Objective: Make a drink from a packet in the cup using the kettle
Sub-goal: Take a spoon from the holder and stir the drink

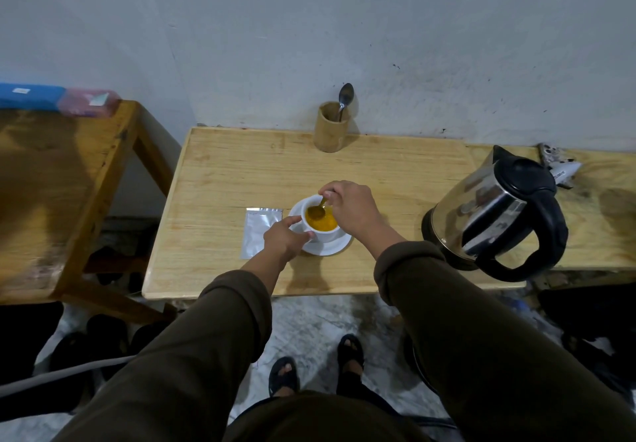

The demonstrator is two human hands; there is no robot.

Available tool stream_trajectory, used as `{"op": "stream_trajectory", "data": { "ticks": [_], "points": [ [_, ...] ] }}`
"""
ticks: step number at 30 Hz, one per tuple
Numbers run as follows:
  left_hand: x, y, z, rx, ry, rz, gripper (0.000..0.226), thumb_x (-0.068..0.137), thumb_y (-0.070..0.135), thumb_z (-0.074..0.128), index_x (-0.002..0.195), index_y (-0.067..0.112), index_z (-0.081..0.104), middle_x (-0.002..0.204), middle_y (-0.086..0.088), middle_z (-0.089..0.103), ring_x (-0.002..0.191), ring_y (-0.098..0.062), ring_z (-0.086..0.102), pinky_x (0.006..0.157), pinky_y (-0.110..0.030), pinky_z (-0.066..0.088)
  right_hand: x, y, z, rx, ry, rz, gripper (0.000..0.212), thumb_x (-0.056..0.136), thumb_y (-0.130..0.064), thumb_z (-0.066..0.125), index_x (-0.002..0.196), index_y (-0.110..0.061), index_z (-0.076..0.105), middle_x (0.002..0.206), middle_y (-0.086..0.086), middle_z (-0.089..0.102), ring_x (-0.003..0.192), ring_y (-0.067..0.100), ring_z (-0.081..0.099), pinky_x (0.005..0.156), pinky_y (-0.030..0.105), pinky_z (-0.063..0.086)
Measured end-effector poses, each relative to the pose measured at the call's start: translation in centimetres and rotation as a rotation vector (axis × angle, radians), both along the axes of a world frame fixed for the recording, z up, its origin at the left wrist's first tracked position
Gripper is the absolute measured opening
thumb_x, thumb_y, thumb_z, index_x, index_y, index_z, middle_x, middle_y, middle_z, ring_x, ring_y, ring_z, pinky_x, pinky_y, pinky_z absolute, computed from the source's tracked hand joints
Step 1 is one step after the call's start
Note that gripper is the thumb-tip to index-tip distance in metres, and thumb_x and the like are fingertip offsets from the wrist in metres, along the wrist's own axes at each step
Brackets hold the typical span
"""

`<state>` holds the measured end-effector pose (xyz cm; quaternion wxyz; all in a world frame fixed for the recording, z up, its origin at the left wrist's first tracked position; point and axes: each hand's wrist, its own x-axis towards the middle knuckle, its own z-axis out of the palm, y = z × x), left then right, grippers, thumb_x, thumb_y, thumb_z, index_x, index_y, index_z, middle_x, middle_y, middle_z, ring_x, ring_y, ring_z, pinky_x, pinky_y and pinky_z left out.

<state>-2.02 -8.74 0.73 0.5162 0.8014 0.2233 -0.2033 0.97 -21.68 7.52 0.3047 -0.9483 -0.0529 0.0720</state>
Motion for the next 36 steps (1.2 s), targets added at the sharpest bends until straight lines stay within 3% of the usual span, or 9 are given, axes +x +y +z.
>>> {"op": "stream_trajectory", "data": {
  "ticks": [5, 9, 14, 23, 25, 31, 34, 36],
  "points": [
    [0.0, 0.0, 0.0, 0.012, -0.001, -0.010, 0.060, 0.083, 0.034, 0.068, 0.139, 0.025, 0.047, 0.144, -0.009, 0.048, 0.128, -0.026, 0.049, 0.099, -0.033, 0.045, 0.0, -0.3, 0.5, 0.047, 0.017, -0.008, 0.024, 0.095, -0.011, 0.044, 0.094, -0.005, 0.067, 0.099, 0.012, 0.070, 0.097, 0.027, 0.063, 0.086, 0.035, 0.050],
    [0.0, 0.0, 0.0, 0.012, 0.000, -0.010, 0.060, 0.083, 0.034, 0.068, 0.139, 0.025, 0.047, 0.144, -0.011, 0.049, 0.128, -0.028, 0.049, 0.102, -0.036, 0.046, 0.4, -0.7, 0.4, -0.137, -0.040, -0.020, 0.024, 0.095, -0.007, 0.044, 0.104, -0.006, 0.066, 0.110, 0.013, 0.065, 0.102, 0.027, 0.059, 0.083, 0.031, 0.046],
    [-0.2, -0.1, 0.1, 0.034, -0.011, -0.024, 0.060, 0.084, 0.035, 0.067, 0.139, 0.025, 0.047, 0.144, -0.010, 0.049, 0.129, -0.027, 0.049, 0.102, -0.036, 0.045, -0.3, -0.4, 0.0, -0.053, -0.069, -0.027, 0.029, 0.097, -0.011, 0.043, 0.111, -0.008, 0.068, 0.115, 0.015, 0.067, 0.107, 0.028, 0.060, 0.093, 0.033, 0.047],
    [-0.5, -0.2, 0.2, 0.037, -0.012, -0.015, 0.060, 0.083, 0.034, 0.067, 0.139, 0.023, 0.048, 0.144, -0.010, 0.049, 0.130, -0.028, 0.048, 0.108, -0.039, 0.042, -1.8, -1.3, 0.7, 0.126, 0.055, -0.021, 0.020, 0.092, -0.019, 0.054, 0.099, -0.011, 0.072, 0.104, 0.010, 0.064, 0.095, 0.021, 0.058, 0.084, 0.029, 0.045],
    [-0.6, -0.3, 0.3, 0.047, -0.017, -0.019, 0.059, 0.084, 0.034, 0.066, 0.139, 0.023, 0.048, 0.144, -0.011, 0.049, 0.130, -0.028, 0.048, 0.108, -0.039, 0.042, -2.0, -1.9, 0.9, 0.191, 0.112, -0.066, 0.020, 0.091, -0.021, 0.055, 0.098, -0.012, 0.072, 0.101, 0.012, 0.066, 0.089, 0.023, 0.061, 0.084, 0.034, 0.051],
    [-0.7, -0.6, 0.4, 0.081, -0.041, -0.035, 0.056, 0.087, 0.033, 0.063, 0.139, 0.020, 0.048, 0.143, -0.014, 0.051, 0.129, -0.031, 0.049, 0.109, -0.039, 0.041, -3.4, -4.6, 1.4, 0.356, 0.323, -0.197, 0.011, 0.085, -0.018, 0.065, 0.082, -0.011, 0.072, 0.067, 0.008, 0.067, 0.064, 0.017, 0.061, 0.075, 0.032, 0.055],
    [-0.9, -0.7, 0.3, 0.082, -0.044, -0.040, 0.054, 0.088, 0.034, 0.061, 0.138, 0.018, 0.049, 0.142, -0.015, 0.051, 0.130, -0.031, 0.048, 0.109, -0.039, 0.040, -4.3, -5.7, 1.3, 0.363, 0.407, -0.236, 0.022, 0.081, -0.023, 0.071, 0.082, 0.000, 0.073, 0.071, 0.012, 0.068, 0.063, 0.018, 0.061, 0.066, 0.027, 0.054],
    [-1.1, -0.8, 0.2, 0.085, -0.043, -0.034, 0.053, 0.089, 0.036, 0.060, 0.137, 0.017, 0.050, 0.141, -0.014, 0.052, 0.129, -0.031, 0.049, 0.109, -0.040, 0.040, -5.0, -6.4, 1.2, 0.341, 0.462, -0.220, 0.017, 0.082, -0.018, 0.070, 0.083, -0.001, 0.073, 0.073, 0.012, 0.067, 0.061, 0.016, 0.060, 0.058, 0.021, 0.052]
  ]
}}
